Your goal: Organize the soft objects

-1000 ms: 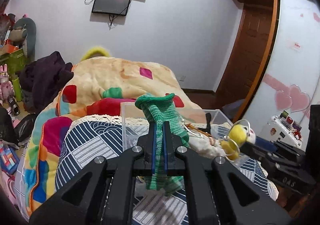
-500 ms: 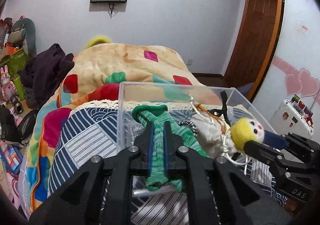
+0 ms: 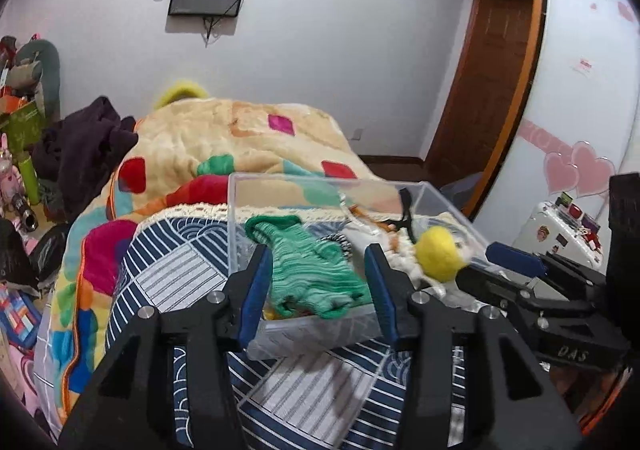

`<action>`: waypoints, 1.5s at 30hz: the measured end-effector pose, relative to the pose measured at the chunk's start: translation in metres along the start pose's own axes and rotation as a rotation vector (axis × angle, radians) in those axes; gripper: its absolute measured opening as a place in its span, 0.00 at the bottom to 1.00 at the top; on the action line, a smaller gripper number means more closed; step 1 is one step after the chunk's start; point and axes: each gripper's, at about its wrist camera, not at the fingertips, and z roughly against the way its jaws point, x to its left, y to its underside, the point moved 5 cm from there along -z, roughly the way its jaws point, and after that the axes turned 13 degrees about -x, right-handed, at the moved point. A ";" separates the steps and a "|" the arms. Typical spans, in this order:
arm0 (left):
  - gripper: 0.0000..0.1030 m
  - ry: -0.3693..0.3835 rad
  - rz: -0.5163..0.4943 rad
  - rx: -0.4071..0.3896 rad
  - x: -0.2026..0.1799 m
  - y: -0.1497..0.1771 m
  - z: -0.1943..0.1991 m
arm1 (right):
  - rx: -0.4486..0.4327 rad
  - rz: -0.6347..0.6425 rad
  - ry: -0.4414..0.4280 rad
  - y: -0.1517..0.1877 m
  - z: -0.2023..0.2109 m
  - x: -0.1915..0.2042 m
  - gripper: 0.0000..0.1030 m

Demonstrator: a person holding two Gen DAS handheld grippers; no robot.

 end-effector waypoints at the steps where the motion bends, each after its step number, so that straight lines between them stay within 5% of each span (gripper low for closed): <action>1: 0.45 0.002 0.002 -0.010 -0.002 -0.004 0.004 | -0.012 -0.002 -0.003 -0.003 0.004 0.000 0.61; 10: 0.49 0.055 -0.032 -0.142 -0.029 -0.046 0.055 | -0.178 0.004 -0.018 -0.046 0.056 0.008 0.62; 21: 0.90 0.015 -0.109 -0.325 -0.051 -0.075 0.115 | -0.353 0.028 -0.008 -0.077 0.103 0.018 0.87; 26: 0.97 0.025 -0.109 -0.348 -0.056 -0.079 0.129 | -0.400 0.038 0.013 -0.080 0.114 0.021 1.00; 45: 0.99 0.016 -0.111 -0.365 -0.053 -0.081 0.141 | -0.441 0.014 0.011 -0.076 0.126 0.018 1.00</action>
